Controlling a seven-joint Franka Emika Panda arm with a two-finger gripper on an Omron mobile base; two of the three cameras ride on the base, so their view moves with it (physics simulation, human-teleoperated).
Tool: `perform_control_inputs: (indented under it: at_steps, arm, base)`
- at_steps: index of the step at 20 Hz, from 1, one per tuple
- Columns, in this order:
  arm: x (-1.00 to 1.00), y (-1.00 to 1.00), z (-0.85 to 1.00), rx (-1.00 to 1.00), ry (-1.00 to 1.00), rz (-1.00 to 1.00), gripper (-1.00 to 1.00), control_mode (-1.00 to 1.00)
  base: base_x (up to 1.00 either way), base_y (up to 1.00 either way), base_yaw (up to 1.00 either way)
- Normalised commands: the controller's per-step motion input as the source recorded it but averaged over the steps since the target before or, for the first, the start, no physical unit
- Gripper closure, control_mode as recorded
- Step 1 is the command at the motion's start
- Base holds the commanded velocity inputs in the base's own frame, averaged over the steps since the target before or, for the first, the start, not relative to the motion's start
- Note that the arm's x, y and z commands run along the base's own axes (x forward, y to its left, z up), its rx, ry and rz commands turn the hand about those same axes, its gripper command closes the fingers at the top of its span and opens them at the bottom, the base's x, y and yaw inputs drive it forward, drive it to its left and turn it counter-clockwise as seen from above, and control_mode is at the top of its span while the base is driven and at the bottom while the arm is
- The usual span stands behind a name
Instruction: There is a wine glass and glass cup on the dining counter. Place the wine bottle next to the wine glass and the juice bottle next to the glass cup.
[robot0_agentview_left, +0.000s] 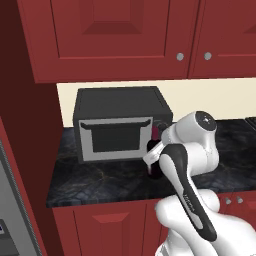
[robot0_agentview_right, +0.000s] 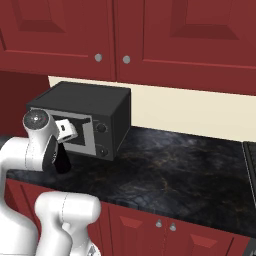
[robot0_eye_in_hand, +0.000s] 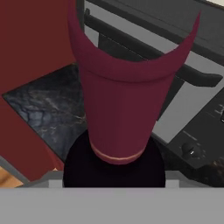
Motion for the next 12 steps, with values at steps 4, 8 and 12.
perform_control_inputs:
  at_steps: [4, 8, 12]
  arm:
    - [0.00, 0.00, 0.00, 0.00, 0.00, 0.00, 1.00, -1.00]
    - [0.00, 0.00, 0.00, 0.00, 0.00, 0.00, 1.00, -1.00]
    - [0.00, 0.00, 0.00, 0.00, 0.00, 0.00, 1.00, -1.00]
  base:
    - [0.00, 0.00, 0.00]
    - [0.00, 0.00, 0.00]
    - [0.00, 0.00, 0.00]
